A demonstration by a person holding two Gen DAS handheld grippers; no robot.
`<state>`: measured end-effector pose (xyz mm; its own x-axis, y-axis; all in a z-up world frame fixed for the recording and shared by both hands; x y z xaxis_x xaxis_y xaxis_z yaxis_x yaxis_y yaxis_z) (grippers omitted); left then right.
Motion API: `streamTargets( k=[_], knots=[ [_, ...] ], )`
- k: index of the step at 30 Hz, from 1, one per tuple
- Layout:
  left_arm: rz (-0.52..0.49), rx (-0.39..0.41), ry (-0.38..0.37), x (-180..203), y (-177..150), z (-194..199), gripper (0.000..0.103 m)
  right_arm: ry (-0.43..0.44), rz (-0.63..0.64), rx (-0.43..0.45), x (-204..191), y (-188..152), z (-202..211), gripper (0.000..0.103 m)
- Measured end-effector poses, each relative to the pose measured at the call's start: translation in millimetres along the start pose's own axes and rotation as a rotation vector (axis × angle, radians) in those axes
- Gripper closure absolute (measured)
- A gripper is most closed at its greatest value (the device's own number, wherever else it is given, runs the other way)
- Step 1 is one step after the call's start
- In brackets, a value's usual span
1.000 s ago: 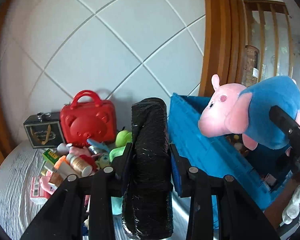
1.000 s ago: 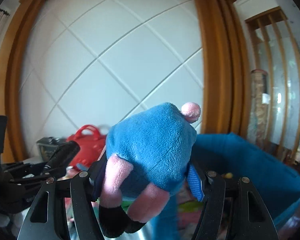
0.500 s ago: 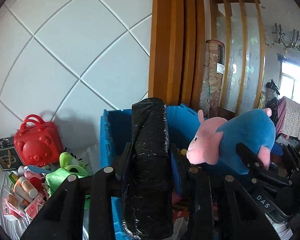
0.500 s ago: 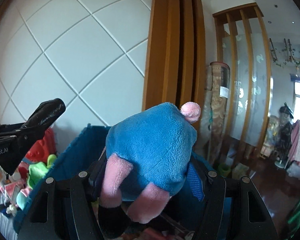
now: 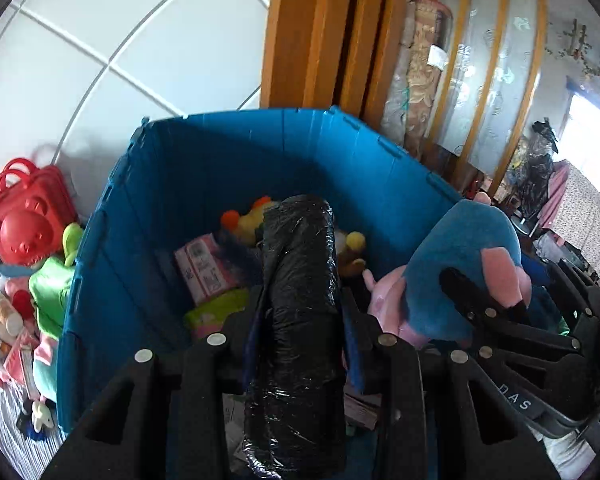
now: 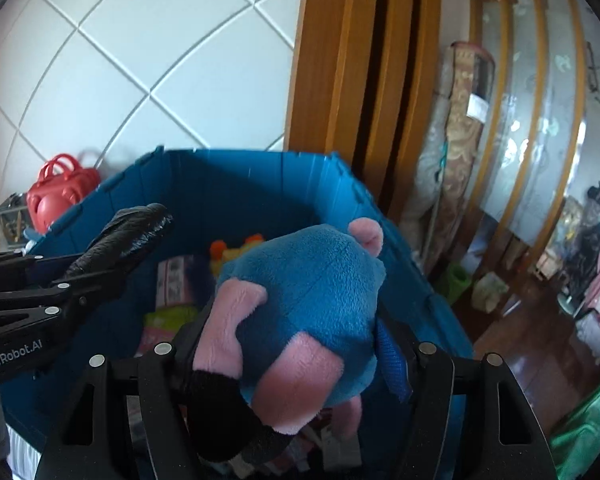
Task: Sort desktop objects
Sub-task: 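Carry black cylinder in left tool while right tool carries pig plush over blue crate, then open left tool to drop cylinder while right tool releases pig plush into crate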
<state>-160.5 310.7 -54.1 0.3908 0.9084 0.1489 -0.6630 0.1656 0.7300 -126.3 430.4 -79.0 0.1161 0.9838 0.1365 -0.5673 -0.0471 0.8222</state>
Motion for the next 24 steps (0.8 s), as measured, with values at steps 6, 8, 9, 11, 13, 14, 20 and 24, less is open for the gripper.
streamTargets(
  k=[6,8,9,11,13,14,20,24],
  knots=[
    [0.018,-0.032,0.067,-6,-9,-1,0.069,0.020,0.029,-0.074,0,-8,-10,0.032],
    [0.008,-0.047,0.080,-6,-12,0,0.064,0.057,0.030,-0.110,2,-10,-13,0.031],
    [0.010,-0.052,0.079,-6,-14,1,0.058,0.074,0.029,-0.126,4,-10,-14,0.030],
    [0.016,-0.057,0.079,-8,-17,1,0.046,0.125,0.020,-0.173,7,-11,-19,0.027],
    [0.014,-0.058,0.083,-7,-18,1,0.040,0.124,0.031,-0.214,10,-13,-24,0.022],
    [0.010,-0.060,0.082,-6,-21,3,0.040,0.120,0.042,-0.219,9,-14,-25,0.020],
    [0.004,-0.084,0.088,-6,-28,2,0.040,0.039,0.069,-0.246,18,-20,-26,0.004],
    [-0.009,-0.085,0.091,-3,-29,3,0.040,-0.015,0.112,-0.217,19,-19,-12,0.001]
  ],
)
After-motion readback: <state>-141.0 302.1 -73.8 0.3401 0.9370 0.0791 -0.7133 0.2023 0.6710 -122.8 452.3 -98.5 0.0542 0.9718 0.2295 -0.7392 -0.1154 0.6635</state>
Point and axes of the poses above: each gripper's, at about its wrist camera, not at the fingertips, and z roughly against the way its jaws point, x to its right, y to its top, the point moved 3 cm from there along -z, roughly the way its jaws point, and after that the axes turned 2 degrees about -y, right-handed, at the moved point
